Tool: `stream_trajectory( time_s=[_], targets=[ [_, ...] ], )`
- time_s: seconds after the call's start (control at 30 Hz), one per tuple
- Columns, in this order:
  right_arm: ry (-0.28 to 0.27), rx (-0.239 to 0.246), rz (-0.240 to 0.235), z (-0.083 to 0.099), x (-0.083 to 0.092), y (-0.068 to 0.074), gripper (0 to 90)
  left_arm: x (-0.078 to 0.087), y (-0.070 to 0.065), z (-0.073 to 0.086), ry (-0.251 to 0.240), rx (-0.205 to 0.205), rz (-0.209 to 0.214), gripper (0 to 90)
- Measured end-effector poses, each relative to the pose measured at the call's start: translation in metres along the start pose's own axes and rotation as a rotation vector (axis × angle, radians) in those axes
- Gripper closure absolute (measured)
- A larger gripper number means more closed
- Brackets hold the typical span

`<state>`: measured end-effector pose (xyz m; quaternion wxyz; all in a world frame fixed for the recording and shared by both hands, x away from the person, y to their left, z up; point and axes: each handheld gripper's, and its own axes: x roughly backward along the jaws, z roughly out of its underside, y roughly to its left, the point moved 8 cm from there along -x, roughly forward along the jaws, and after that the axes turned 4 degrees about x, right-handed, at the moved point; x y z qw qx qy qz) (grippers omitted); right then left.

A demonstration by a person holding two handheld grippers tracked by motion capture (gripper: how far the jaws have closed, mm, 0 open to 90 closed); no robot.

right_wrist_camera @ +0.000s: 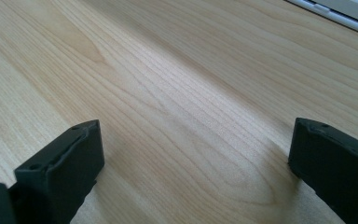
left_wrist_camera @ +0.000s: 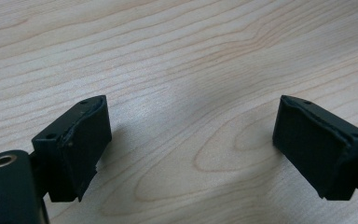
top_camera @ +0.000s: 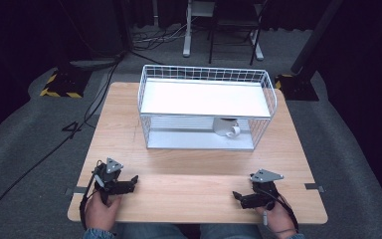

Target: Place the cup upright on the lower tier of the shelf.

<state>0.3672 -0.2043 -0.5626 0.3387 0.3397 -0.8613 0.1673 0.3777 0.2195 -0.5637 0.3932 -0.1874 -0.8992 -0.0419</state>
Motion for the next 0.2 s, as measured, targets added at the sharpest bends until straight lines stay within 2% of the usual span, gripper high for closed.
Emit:
stream_trajectory(
  time_s=[0.2],
  targets=[
    [-0.001, 0.000, -0.005, -0.0001, -0.0004, -0.0018, 2.9, 0.0000, 0.0000, 0.0000, 0.000, 0.000, 0.000, 11.8]
  ],
)
